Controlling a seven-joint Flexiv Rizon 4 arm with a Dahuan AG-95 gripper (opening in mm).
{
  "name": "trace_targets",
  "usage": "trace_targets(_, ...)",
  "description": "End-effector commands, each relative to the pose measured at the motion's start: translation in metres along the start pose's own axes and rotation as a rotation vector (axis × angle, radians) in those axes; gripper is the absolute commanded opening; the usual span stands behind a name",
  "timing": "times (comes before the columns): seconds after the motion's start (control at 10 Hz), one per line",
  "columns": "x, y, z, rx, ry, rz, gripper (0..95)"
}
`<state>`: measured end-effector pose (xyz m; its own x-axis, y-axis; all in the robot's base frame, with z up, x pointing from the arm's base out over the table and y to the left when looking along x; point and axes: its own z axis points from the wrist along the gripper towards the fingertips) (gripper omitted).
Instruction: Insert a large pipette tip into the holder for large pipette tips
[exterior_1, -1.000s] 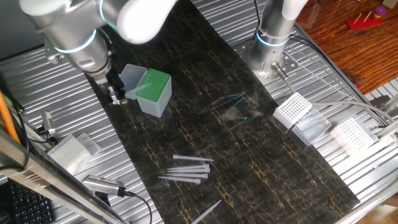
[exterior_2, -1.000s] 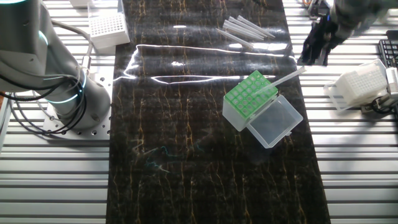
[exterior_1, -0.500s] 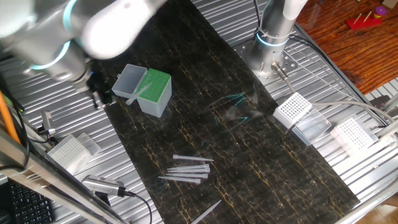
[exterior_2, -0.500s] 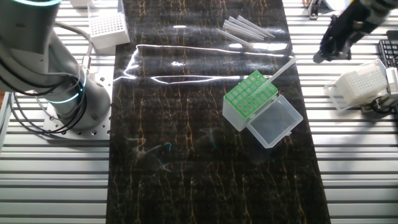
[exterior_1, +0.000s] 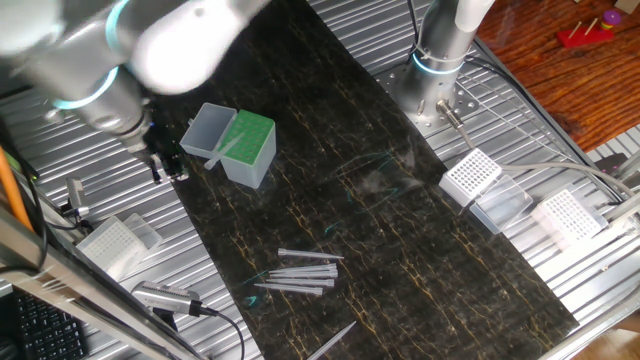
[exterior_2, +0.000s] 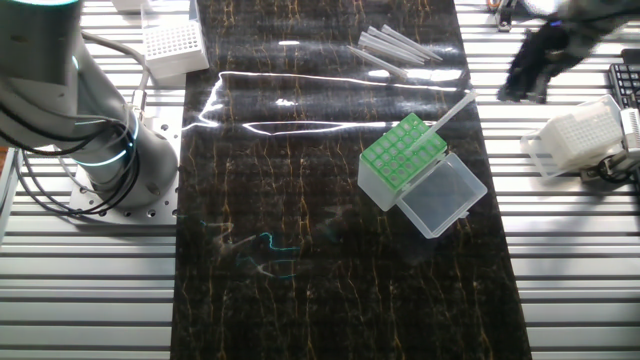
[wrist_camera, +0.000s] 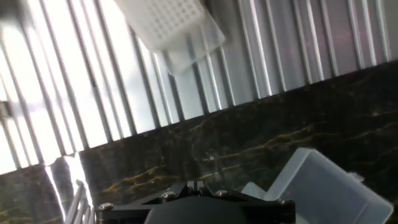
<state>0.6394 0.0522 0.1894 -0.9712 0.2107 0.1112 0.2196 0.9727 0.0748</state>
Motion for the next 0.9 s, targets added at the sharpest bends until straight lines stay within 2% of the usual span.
trace_targets(0.1,0.007,0.0,0.003,-0.037,-0.004,-0.009,0.0)
trace_targets(0.4,0.016,0.008,0.006,-0.038,-0.007,-0.008,0.0)
trace_targets(0.6,0.02,0.012,0.008,-0.025,-0.01,-0.011,0.0)
trace_targets(0.9,0.024,0.009,0.009,-0.022,-0.004,-0.012,0.0)
